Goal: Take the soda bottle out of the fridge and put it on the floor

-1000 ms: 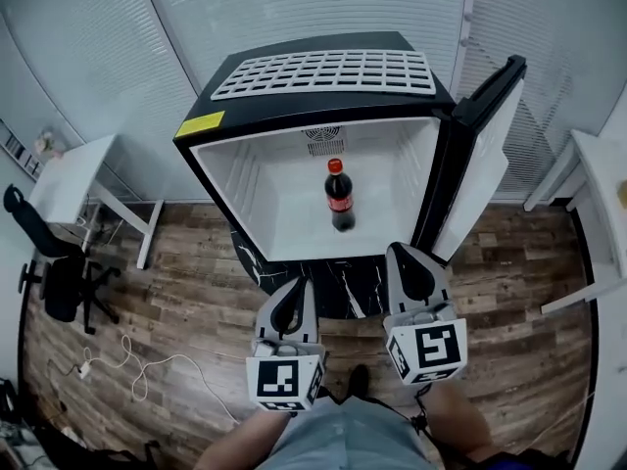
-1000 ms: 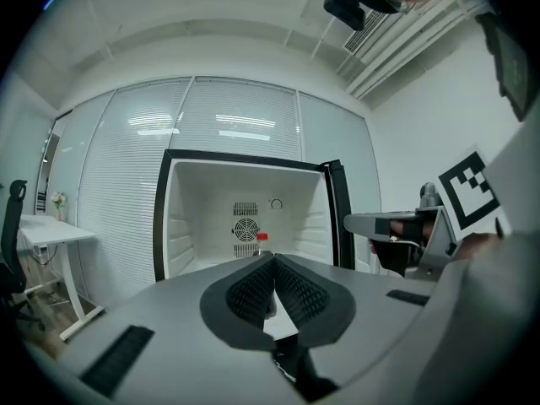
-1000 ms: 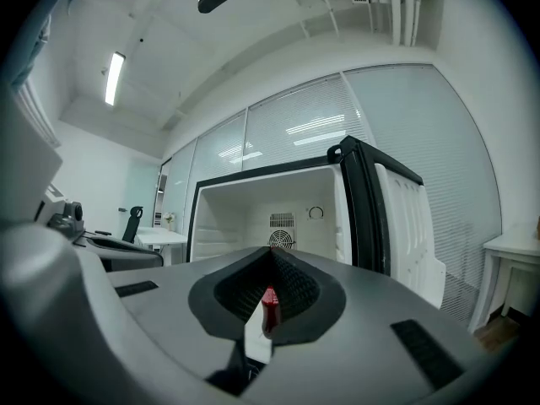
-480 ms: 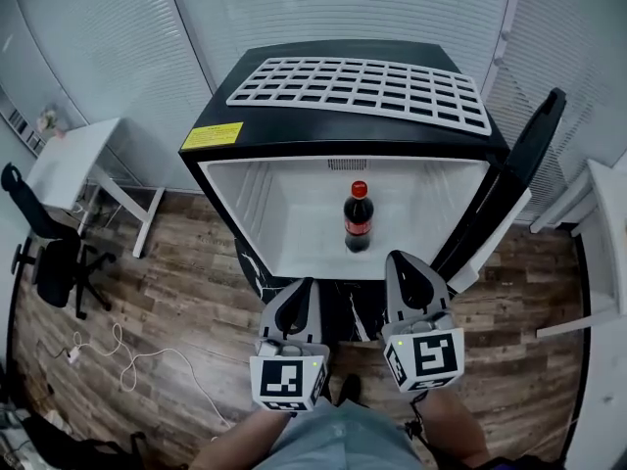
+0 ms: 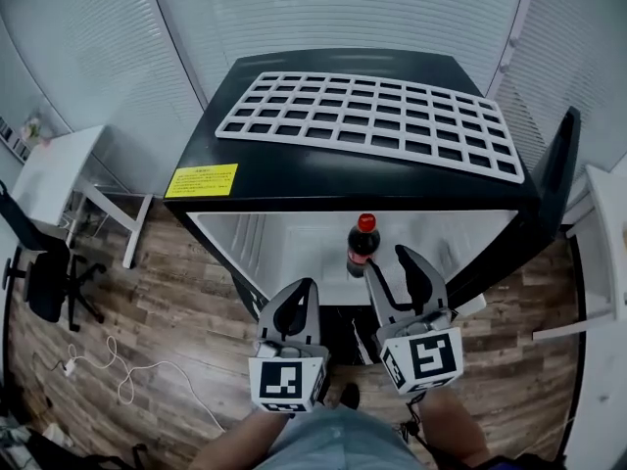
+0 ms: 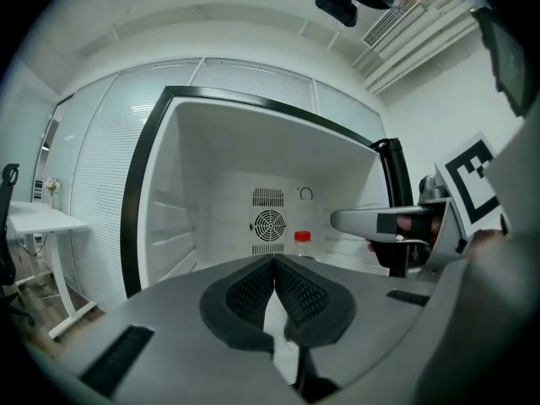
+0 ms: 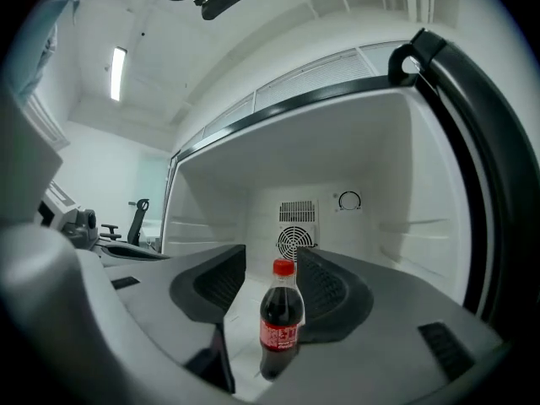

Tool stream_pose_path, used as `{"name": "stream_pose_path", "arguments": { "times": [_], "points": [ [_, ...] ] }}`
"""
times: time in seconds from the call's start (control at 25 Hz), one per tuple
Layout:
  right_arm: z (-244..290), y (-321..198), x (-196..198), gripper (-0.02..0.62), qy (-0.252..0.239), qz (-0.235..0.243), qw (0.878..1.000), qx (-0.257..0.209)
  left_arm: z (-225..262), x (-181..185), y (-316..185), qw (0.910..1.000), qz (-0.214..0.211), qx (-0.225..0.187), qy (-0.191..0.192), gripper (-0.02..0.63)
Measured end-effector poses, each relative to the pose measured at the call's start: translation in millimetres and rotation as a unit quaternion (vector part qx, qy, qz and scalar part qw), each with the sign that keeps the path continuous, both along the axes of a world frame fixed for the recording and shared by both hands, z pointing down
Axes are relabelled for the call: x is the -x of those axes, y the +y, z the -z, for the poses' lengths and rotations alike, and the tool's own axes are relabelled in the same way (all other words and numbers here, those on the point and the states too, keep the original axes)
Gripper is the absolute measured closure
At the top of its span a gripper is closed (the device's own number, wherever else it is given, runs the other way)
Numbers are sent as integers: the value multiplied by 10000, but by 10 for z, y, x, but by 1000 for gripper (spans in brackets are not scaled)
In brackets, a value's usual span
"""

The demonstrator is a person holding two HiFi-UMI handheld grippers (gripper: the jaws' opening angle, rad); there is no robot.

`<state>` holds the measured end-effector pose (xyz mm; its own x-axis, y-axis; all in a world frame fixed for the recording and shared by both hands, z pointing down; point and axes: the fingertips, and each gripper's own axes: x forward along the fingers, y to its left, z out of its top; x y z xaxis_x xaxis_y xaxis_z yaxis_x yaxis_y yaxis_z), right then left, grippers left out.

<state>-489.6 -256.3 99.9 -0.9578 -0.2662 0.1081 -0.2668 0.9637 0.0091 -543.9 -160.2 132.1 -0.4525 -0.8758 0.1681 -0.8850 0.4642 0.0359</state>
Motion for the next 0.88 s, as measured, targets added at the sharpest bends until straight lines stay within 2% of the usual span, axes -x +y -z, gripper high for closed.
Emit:
{"name": "stream_pose_path", "arguments": {
  "times": [0.12,0.32,0.56,0.76,0.88],
  "points": [
    [49,-99,165,371,98,-2,9999,-32,61,140,-95,10000,-3,-5,32,589],
    [-18,-280,397,368,220,63,9997,-34,-13,288,-297,9999,3,13,150,590],
    [-212,-305,665,367,369,76,9993,-60,-179,400,-314,9998,-80,-18,184,590],
    [-346,-373,496,371,452,8,9990,-52,-311,161,-348,9997,-136,52,217,590],
    [-372,-444,523,373,516,-9,9986,-66,-325,156,-413,9996,-168,65,219,590]
  ]
}}
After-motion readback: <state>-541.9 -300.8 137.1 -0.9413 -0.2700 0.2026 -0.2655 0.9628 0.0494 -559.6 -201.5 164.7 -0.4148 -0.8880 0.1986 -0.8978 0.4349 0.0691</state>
